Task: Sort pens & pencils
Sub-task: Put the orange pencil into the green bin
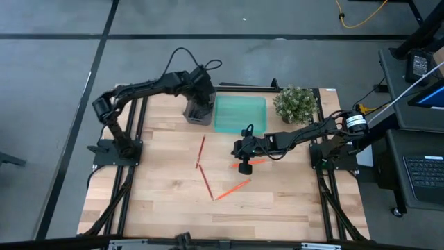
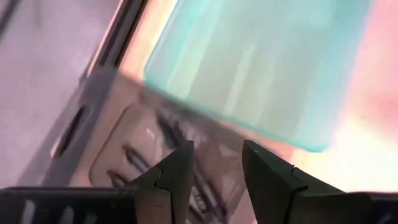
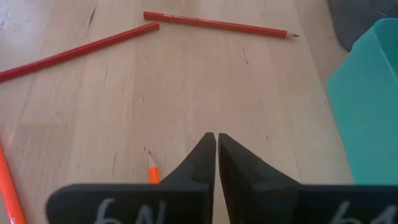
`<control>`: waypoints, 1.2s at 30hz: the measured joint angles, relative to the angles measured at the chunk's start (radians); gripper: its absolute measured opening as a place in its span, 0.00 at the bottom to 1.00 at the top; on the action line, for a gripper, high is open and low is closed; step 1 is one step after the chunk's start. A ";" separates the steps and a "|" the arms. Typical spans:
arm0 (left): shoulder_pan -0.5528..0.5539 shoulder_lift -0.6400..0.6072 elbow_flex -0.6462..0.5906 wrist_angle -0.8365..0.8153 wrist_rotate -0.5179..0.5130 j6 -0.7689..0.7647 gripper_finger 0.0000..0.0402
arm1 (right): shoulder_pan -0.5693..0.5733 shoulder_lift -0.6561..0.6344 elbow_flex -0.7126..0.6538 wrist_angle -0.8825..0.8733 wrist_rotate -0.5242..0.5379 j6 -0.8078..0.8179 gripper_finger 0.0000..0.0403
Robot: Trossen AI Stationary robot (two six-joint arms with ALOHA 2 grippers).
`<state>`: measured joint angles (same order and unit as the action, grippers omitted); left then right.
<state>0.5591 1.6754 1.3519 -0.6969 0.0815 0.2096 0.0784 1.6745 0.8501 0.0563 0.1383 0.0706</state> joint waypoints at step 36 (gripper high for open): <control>-0.796 -0.646 -1.122 1.336 -0.067 -0.130 0.33 | 0.120 0.000 0.000 0.159 0.000 -0.058 0.05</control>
<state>-0.2368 1.0298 0.2297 0.6387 0.0140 0.0792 0.1982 1.6741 0.8501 0.2152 0.1379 0.0128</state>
